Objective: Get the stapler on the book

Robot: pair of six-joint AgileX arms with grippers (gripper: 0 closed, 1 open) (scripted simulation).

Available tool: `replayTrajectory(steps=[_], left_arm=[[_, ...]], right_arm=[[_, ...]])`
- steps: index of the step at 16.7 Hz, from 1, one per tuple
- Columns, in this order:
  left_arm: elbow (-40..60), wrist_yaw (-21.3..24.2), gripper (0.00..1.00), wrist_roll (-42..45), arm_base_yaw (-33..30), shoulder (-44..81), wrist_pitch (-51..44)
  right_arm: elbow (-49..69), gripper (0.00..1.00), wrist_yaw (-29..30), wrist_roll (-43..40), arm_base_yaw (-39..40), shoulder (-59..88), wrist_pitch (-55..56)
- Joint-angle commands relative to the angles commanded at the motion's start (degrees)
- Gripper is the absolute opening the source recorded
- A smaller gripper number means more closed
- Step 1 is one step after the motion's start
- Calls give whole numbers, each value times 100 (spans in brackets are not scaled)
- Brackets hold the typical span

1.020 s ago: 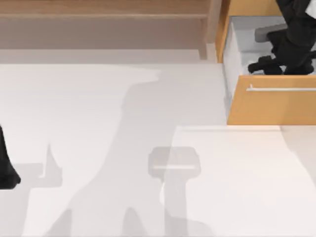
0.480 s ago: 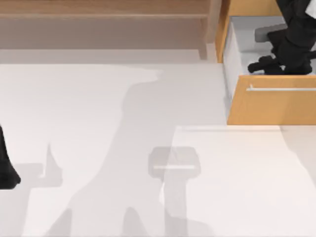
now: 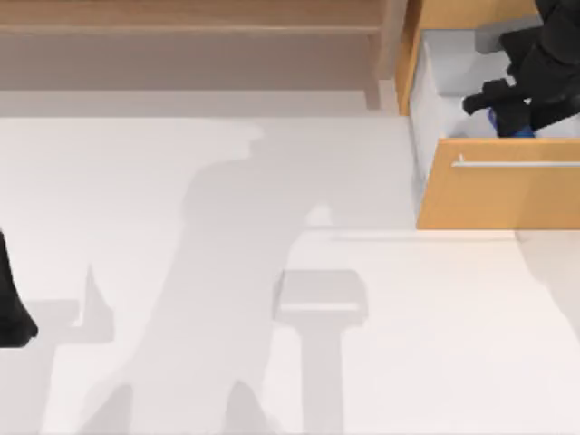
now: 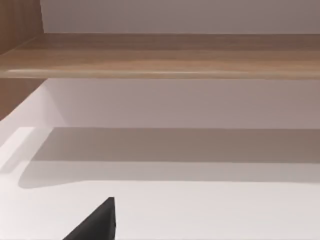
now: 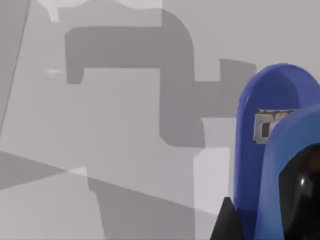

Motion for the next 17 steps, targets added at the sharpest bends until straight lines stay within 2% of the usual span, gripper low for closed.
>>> replayTrajectory(steps=[8,17], left_arm=[[0,0,100,0,0,0,0],[0,0,100,0,0,0,0]], right_arm=[[-1254,0,-424,-376,-690,-2165,404],[-4062,0,-296,-672,-2014,-4267,792]])
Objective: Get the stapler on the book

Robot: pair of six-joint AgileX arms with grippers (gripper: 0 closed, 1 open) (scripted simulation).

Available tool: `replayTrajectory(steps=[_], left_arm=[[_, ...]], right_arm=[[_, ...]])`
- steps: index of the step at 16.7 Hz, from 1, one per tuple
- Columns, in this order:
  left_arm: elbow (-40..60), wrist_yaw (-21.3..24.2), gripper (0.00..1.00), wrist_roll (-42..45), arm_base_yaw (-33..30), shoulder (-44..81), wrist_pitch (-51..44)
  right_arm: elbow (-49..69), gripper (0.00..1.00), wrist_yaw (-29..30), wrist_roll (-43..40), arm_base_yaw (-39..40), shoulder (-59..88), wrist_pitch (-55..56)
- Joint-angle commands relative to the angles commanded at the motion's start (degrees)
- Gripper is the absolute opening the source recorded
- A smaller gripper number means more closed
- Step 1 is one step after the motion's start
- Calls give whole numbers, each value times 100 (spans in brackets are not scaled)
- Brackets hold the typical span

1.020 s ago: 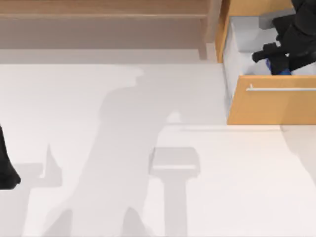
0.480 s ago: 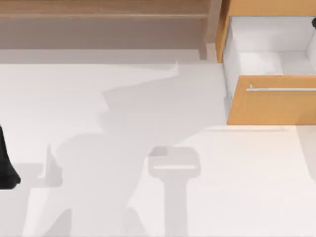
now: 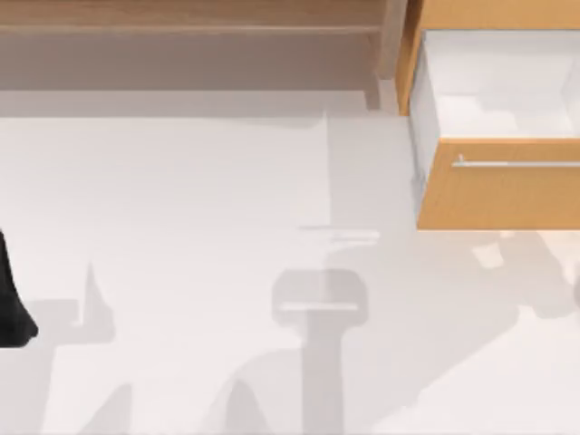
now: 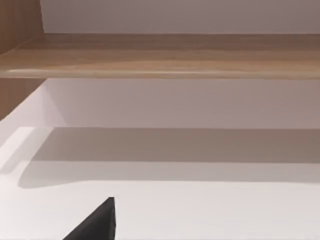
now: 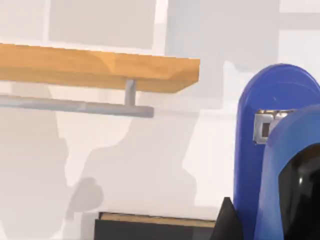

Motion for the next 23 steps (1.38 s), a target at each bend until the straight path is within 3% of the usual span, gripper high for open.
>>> replayTrajectory(steps=[9,17,23], left_arm=[[0,0,100,0,0,0,0],[0,0,100,0,0,0,0],[0,0,100,0,0,0,0]], right_arm=[[-2266,0,395,-165,-530,-679,313],[-2419,0,419,-166,-518,-652,355],[-2830,0,430,-159,-532,-369,1093]])
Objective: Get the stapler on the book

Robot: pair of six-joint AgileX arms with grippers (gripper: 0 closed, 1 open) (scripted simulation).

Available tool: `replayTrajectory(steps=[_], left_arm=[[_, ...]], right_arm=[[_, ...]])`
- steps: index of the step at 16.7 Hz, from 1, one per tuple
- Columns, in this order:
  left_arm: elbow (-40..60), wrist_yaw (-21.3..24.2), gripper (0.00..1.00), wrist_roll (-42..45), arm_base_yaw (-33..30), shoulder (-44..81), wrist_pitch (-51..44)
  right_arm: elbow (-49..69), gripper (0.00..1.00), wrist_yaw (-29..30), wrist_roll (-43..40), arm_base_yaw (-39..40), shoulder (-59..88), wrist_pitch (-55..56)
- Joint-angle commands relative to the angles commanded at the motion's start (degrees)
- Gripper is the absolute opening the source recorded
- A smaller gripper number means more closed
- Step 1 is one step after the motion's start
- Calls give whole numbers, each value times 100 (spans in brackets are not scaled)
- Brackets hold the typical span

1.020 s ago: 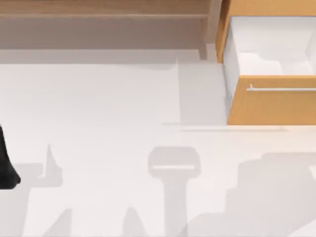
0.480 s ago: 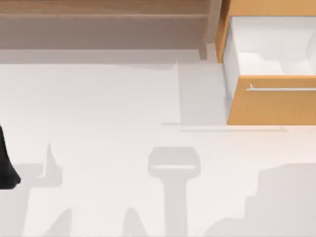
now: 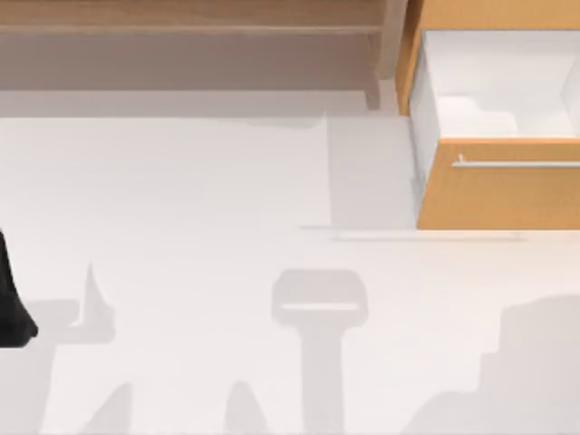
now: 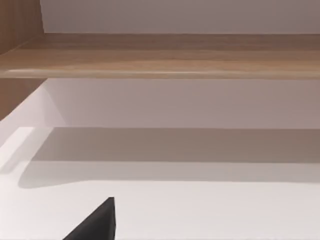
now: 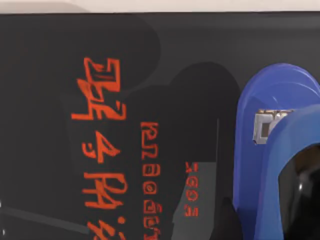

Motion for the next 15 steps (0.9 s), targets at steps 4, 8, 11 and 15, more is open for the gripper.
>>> replayTrajectory(steps=[4,8,11,15], left_arm=[[0,0,100,0,0,0,0],[0,0,100,0,0,0,0],[0,0,100,0,0,0,0],[0,0,100,0,0,0,0]], right_arm=[[-2,8,0,0,0,2,2],[-2,38,0,0,0,2,2],[-2,60,0,0,0,2,2],[-2,90,0,0,0,2,2]])
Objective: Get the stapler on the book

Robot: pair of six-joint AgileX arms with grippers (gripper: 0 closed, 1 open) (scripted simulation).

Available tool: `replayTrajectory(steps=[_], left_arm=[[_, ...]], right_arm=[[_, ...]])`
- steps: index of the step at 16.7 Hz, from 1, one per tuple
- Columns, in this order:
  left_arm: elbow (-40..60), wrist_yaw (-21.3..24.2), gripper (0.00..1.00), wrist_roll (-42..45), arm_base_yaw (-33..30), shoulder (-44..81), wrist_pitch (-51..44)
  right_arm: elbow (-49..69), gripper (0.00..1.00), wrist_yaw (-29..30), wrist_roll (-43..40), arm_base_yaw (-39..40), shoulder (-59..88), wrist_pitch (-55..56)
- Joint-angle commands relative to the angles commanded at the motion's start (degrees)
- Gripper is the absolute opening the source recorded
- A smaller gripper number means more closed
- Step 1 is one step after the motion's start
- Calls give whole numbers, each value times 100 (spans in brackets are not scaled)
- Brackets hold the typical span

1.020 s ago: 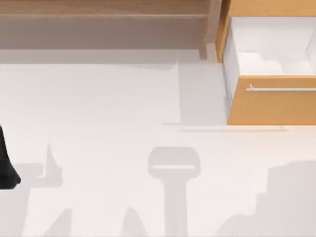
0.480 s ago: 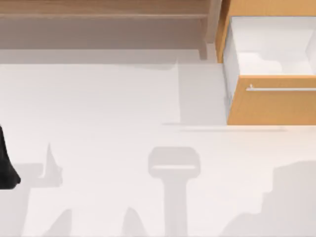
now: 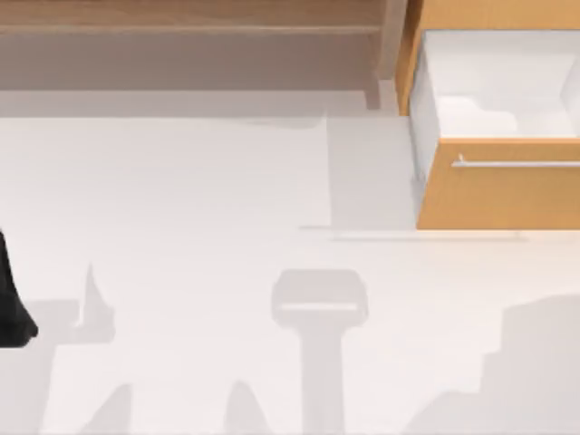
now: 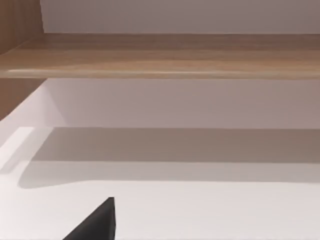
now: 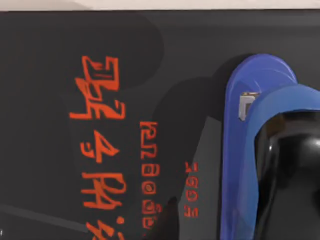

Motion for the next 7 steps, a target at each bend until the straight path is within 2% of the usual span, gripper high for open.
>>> replayTrajectory(steps=[1,2,7], left_arm=[[0,0,100,0,0,0,0],[0,0,100,0,0,0,0],[0,0,100,0,0,0,0]], right_arm=[[0,98,0,0,0,0,0],[0,100,0,0,0,0,0],[0,100,0,0,0,0,0]])
